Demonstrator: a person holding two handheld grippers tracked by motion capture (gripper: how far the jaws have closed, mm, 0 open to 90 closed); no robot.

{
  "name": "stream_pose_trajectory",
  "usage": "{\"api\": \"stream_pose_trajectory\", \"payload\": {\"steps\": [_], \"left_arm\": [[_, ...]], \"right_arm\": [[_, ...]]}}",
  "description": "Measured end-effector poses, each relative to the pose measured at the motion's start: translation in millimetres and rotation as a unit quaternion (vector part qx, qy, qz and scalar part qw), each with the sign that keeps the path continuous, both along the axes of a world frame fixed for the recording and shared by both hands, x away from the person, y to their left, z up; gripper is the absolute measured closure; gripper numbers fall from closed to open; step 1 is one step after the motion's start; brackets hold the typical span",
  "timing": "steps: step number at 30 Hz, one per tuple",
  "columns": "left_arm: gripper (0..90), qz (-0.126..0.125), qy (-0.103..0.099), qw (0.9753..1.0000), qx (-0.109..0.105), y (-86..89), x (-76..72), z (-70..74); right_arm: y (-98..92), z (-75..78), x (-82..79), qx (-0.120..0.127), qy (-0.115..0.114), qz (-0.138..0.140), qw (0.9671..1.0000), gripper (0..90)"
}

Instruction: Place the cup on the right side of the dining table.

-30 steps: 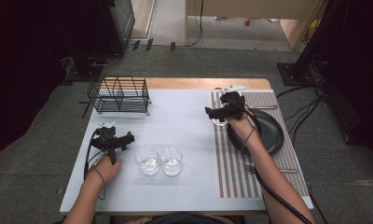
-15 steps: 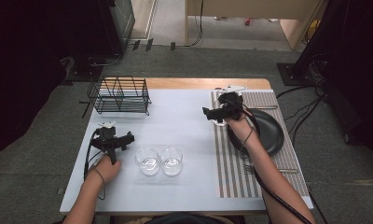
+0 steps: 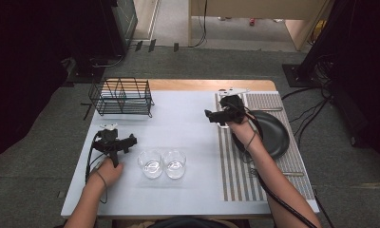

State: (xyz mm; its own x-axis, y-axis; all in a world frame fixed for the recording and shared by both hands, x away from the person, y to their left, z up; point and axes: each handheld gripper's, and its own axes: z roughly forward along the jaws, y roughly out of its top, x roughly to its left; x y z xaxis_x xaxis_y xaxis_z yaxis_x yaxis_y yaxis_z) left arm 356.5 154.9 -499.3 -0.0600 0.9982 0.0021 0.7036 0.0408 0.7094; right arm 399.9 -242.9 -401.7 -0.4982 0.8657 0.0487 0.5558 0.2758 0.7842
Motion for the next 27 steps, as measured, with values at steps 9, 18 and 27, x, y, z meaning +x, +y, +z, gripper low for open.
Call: {"api": "stream_pose_trajectory", "payload": {"steps": [9, 18, 27], "left_arm": [[0.0, 0.000, 0.000, 1.0000, 0.000, 0.0, 0.0, 0.0], [0.0, 0.001, -0.001, 1.0000, -0.001, -0.1, 0.1, -0.1], [0.0, 0.001, -0.002, 1.0000, -0.001, -0.2, 0.1, -0.2]], "right_arm": [[4.2, 0.2, -1.6, 0.008, 0.001, 0.009, 0.9999, 13.8], [9.5, 1.1, -4.6, 0.020, 0.002, 0.023, 0.9995, 14.7], [16.4, 2.0, -8.9, 0.033, 0.003, 0.038, 0.9987, 18.5]]}}
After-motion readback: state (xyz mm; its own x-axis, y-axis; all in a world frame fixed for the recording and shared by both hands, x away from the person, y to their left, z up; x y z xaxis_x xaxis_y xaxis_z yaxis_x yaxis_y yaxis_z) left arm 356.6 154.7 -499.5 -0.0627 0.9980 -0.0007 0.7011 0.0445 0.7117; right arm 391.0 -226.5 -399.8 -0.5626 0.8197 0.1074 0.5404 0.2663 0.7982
